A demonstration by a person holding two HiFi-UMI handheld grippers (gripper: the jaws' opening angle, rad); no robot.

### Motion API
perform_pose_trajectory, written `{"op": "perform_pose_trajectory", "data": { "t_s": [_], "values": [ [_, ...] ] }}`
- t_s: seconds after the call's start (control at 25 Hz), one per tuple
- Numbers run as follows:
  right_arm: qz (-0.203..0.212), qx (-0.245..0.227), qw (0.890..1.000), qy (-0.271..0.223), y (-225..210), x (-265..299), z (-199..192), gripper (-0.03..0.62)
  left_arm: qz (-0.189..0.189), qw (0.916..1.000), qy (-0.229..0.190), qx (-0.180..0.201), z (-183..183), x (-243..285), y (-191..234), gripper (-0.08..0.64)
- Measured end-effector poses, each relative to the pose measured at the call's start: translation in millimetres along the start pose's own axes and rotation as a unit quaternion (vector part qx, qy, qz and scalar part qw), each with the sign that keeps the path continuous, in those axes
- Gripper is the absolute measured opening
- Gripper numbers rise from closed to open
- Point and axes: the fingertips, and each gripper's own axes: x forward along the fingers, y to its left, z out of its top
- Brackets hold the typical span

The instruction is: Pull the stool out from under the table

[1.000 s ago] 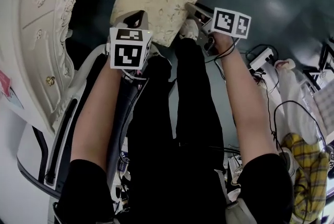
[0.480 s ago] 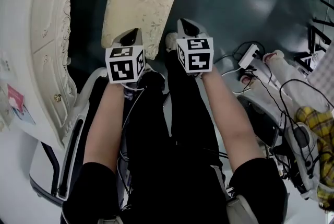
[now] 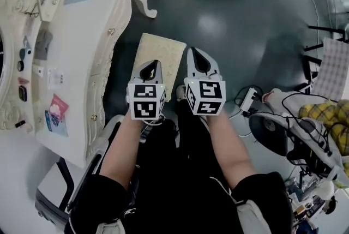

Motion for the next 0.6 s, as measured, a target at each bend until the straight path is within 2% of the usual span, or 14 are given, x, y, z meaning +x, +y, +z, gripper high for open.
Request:
{"op": "perform_pose_trajectory", "data": {
  "t_s": [0.08, 0.2, 0.36, 0.6],
  "values": [
    [-0.005, -0.007, 0.999, -0.041, 16, -23, 44, 0.008, 0.006, 0.9993, -0.033, 0.016, 34, -37, 2, 0.001],
    [0.001, -0.018, 0.995, -0.094, 44, -55, 99, 0.008, 0.029, 0.9952, -0.092, 0.011, 77, -89, 17, 0.002],
    [0.021, -0.041, 0.986, -0.161, 86, -78, 166, 0.008, 0.062, 0.9823, -0.177, 0.001, 132, -149, 47, 0.000],
    [0.059, -0.045, 0.974, -0.215, 146, -115, 219, 0.008, 0.093, 0.9663, -0.240, 0.006, 164, -225, 65, 0.001]
  ]
}}
